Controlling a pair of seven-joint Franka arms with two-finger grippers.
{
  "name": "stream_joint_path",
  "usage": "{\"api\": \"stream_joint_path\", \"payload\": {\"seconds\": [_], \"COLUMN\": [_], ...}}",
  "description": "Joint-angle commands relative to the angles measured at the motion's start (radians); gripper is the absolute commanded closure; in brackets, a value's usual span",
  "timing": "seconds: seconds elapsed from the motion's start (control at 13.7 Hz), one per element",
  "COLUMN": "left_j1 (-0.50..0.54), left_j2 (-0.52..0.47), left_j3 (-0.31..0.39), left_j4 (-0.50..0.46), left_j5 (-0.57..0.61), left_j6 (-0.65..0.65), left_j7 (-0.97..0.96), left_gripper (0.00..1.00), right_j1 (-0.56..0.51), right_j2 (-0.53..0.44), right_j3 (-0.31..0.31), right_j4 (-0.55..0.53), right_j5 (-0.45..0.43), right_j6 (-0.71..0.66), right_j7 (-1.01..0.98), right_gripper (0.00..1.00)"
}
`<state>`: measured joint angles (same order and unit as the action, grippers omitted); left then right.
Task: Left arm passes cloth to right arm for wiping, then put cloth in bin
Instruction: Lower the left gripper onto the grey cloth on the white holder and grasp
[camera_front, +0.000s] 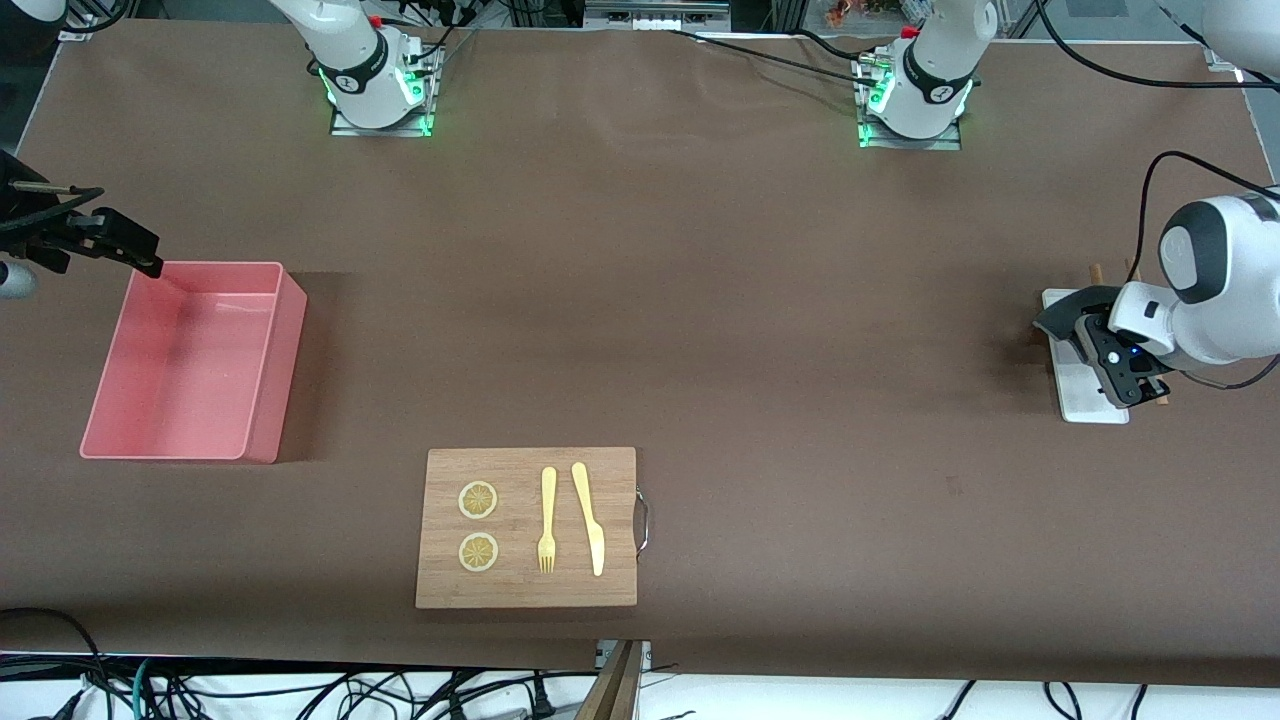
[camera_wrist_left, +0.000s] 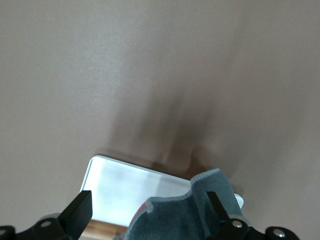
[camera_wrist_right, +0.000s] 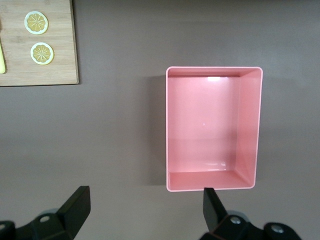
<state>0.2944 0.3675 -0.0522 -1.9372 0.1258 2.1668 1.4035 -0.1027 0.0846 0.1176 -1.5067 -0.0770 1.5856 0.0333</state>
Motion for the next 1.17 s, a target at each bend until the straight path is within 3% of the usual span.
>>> {"api": "stream_joint_path", "payload": {"seconds": [0.0,0.29,0.51,1.1], "left_j1": [0.022,0.040,0.040,0.051], "left_j2": [0.025,0.034,0.037,0.042], "left_j3": [-0.011,-0.011,-0.011,-0.006], "left_j4": [0.008,0.009,0.011,0.014], "left_j5": [0.023,0.023,0.023,0.026], "left_j6": [0.030,0.033,0.033,0.031], "left_j7": [0.061,0.126,0.135,0.143], "left_gripper": [0.11,0.26,0.46,0.45], "right_j1": [-0.003,-0.003,-0.003,-0.005], "right_j2": [0.006,0.007,0.007,0.015], "right_j3": [0.001,0.001,0.001,0.002], "right_j4": [0.020,0.020,0.022,0.022], "right_j5": [0.013,0.013,0.014,0.011], "right_j6": [-0.003,-0.003,0.001,0.022], "right_j7": [-0.003,-0.007,-0.012,-0.013], "right_gripper": [0.00,0.00,0.00,0.00]}}
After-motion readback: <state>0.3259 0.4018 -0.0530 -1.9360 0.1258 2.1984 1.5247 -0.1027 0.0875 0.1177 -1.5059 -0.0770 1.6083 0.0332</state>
